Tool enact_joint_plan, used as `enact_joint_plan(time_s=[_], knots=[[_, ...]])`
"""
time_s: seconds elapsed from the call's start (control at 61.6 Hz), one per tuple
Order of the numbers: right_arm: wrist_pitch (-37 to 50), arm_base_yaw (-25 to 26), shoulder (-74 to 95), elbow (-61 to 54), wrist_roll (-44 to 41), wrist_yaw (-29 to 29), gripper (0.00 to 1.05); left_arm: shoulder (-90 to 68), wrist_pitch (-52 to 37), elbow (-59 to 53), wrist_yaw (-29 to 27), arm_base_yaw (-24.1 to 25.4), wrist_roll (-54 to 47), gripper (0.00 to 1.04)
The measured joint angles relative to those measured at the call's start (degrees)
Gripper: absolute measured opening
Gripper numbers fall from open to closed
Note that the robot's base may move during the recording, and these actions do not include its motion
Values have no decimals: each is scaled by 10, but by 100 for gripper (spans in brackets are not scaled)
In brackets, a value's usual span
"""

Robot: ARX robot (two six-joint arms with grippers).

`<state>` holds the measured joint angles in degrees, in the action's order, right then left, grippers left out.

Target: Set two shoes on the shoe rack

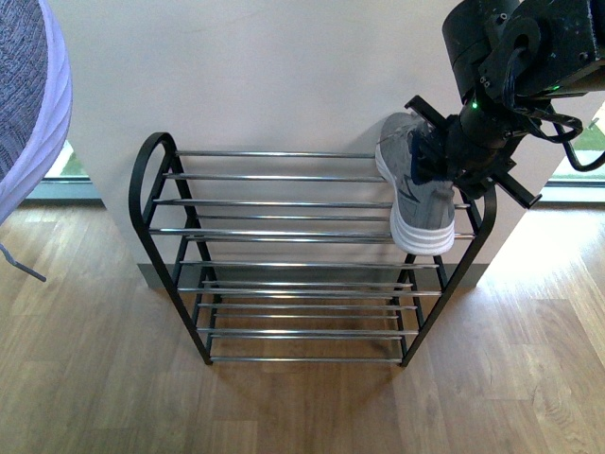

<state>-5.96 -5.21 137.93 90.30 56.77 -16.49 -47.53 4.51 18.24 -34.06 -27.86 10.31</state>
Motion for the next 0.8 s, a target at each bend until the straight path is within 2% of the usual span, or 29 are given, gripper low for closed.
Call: enact_joint_plan(time_s=[0.195,0.308,0.422,0.584,0.665,0.795], knots=[[65,0,-64,-78,-41,20,57,0,0,0,0,0,0,2],[130,1,-155,-172,-88,50,79,0,0,0,0,0,0,2],[163,5,-240,-253,-134,82,97,0,0,0,0,0,0,2],[217,16,-367,-378,-214,156,95,0,0,0,0,0,0,2],[249,31,-466,-466,-284,199,95,0,0,0,0,0,0,2],[252,66,-584,-558,-363,254,95,0,0,0,0,0,0,2]])
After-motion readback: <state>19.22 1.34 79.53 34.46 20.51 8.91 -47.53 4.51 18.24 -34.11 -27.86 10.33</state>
